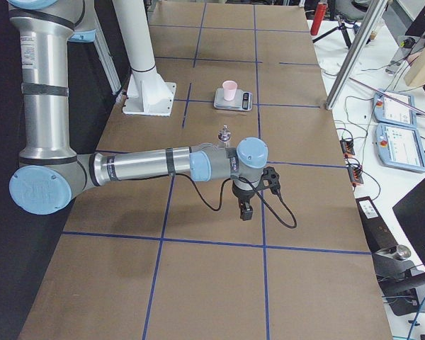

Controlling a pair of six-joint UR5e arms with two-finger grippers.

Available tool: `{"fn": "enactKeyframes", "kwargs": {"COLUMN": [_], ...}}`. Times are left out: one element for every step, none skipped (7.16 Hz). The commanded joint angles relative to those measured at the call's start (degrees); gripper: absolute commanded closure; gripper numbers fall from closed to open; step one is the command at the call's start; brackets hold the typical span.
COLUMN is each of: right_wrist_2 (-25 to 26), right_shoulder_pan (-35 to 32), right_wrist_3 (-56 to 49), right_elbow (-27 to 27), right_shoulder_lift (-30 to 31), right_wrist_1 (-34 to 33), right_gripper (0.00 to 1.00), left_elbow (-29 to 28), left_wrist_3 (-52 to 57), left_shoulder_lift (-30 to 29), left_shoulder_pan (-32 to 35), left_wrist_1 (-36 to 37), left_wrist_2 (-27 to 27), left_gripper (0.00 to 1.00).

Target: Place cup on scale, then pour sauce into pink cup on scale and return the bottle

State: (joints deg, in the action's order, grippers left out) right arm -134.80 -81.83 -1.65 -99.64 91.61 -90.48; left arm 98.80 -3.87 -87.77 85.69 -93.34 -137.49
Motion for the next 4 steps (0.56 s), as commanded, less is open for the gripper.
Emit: {"fn": "enactKeyframes", "kwargs": {"right_wrist_2": [-0.11, -0.03, -0.11, -0.55], "right_shoulder_pan": [0.00, 0.00, 0.00, -0.09], "right_wrist_3": [0.07, 0.07, 0.07, 0.07], "right_elbow": [1.11, 1.55, 1.73, 1.12], "right_shoulder_lift": [-0.29, -0.29, -0.56, -0.56], "right_wrist_1": [-0.13, 0.13, 0.31, 0.48], "right_gripper": [0.00, 0.00, 0.00, 0.00], "left_elbow": [-0.89, -1.50, -1.07, 2.24], "left_wrist_3": [0.18, -0.08, -0.08, -0.08], "left_shoulder_lift": [1.20, 3.20, 3.92, 4.18], "left_shoulder_pan": [4.55, 4.58, 4.49, 6.14], "left_wrist_1": [-0.09, -0.26, -0.27, 0.08], "left_wrist_2": [-0.41, -0.50, -0.32, 0.29], "left_gripper": [0.00, 0.00, 0.00, 0.00]}}
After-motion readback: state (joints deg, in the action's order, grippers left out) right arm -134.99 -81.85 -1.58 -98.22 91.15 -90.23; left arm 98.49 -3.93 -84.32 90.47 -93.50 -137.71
